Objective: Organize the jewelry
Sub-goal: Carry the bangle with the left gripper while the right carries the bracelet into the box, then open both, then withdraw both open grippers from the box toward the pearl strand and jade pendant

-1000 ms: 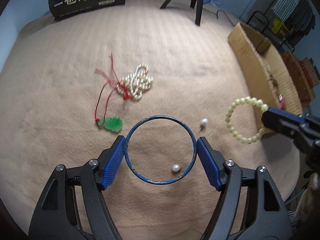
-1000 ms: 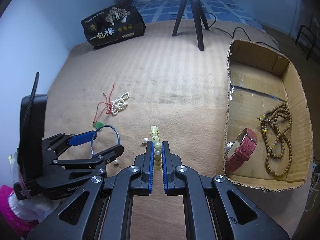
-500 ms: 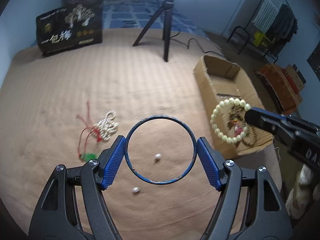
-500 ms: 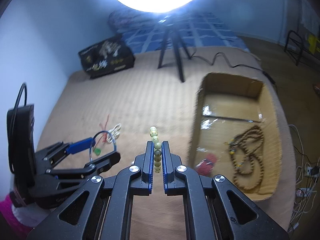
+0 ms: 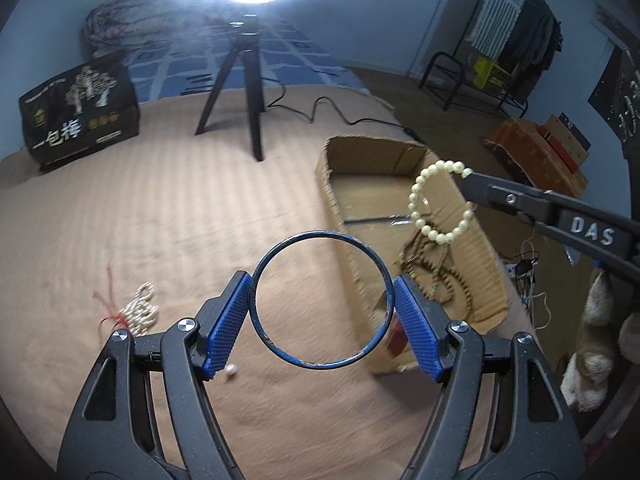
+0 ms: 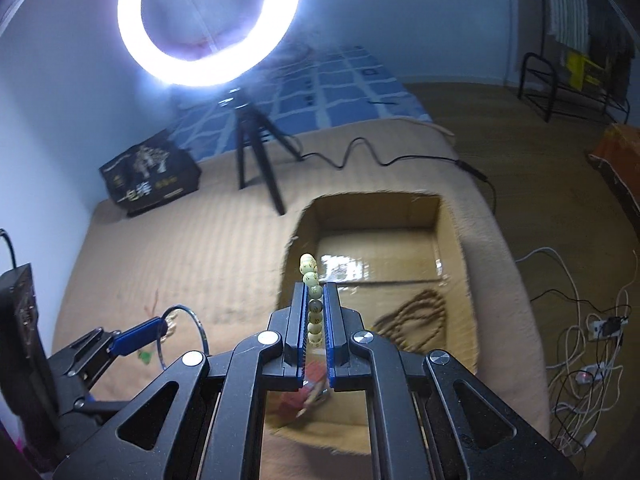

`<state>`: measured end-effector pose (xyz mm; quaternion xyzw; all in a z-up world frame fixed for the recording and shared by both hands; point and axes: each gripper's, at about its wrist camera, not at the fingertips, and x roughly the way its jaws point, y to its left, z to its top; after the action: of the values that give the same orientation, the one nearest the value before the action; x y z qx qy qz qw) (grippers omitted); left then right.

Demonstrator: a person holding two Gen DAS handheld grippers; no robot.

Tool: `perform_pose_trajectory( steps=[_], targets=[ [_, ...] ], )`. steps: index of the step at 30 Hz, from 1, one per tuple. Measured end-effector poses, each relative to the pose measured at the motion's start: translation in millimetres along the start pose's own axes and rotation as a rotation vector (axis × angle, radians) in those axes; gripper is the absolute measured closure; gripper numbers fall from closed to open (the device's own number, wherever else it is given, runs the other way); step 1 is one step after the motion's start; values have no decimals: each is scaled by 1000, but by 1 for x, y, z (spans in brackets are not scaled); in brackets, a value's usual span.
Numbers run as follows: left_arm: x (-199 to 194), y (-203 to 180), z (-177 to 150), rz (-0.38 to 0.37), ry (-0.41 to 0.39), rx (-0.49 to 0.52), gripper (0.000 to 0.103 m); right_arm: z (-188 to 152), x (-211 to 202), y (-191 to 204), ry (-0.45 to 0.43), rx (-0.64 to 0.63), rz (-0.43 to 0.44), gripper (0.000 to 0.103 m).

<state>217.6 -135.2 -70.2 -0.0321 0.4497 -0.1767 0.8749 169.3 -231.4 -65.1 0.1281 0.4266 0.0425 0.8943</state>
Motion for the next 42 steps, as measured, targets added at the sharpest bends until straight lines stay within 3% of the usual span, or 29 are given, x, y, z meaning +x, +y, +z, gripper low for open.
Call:
perform_pose_trajectory(
  steps=[15, 29, 33, 34, 42],
  targets=[
    [50, -37, 18, -55, 21, 9, 28, 18, 33, -43, 18, 52, -103, 97],
    [65, -43, 19, -89, 40, -14, 28, 17, 46, -52, 57, 88, -108, 97],
    [67, -44, 19, -77, 56, -16, 24, 17, 46, -51, 51, 90, -115, 63],
    [68, -44, 19, -78, 58, -19, 24, 17, 44, -51, 43, 90, -119, 60],
    [64, -40, 16, -61, 59, -10, 24, 16, 41, -52, 39, 95, -119, 60]
  ],
)
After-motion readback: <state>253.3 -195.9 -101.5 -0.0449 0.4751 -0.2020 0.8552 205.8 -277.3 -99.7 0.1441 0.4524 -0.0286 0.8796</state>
